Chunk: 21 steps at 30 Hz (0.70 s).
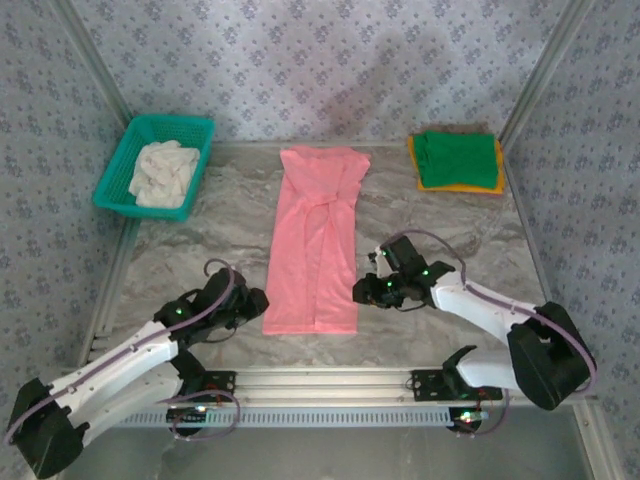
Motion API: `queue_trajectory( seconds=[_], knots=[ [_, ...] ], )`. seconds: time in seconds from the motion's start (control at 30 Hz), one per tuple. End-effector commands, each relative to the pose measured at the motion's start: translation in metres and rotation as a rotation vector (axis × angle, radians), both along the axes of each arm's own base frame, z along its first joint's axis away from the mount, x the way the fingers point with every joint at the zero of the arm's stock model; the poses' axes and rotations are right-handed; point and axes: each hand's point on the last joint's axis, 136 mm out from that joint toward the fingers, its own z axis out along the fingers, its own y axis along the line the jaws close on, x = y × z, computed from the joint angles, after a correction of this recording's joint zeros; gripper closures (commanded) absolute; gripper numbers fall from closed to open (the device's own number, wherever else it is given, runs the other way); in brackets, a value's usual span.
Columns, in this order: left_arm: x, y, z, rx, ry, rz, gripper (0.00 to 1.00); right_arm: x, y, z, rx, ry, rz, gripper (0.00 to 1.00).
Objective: Fold and stack the t-shirts
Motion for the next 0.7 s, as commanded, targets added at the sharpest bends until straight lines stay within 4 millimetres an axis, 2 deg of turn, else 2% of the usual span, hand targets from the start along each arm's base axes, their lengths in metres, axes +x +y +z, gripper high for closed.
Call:
queue_trajectory(
  seconds=[0.0,0.17,0.2,0.27,0.43,0.67],
  knots=[
    [-0.003,-0.008,-0.016,-0.055,0.054,-0.043,0.63,-0.019,-0.004,-0.020,0.023,0.117,-0.030,0.68],
    [-0.009,-0.003,-0.025,0.039,0.133,-0.099,0.59,-0.027,-0.003,-0.029,0.039,0.151,-0.038,0.67],
    [-0.010,-0.004,-0.028,0.043,0.152,-0.106,0.59,-0.027,-0.003,-0.030,0.041,0.156,-0.040,0.64],
    [-0.014,-0.009,-0.034,0.033,0.196,-0.121,0.59,-0.027,0.000,-0.029,0.052,0.162,-0.036,0.63],
    [-0.032,-0.002,-0.048,0.083,0.315,-0.132,0.59,-0.030,0.004,-0.028,0.066,0.177,-0.019,0.63],
    [-0.035,-0.006,-0.047,0.056,0.323,-0.135,0.60,-0.039,0.008,-0.034,0.052,0.205,-0.002,0.63]
  ],
)
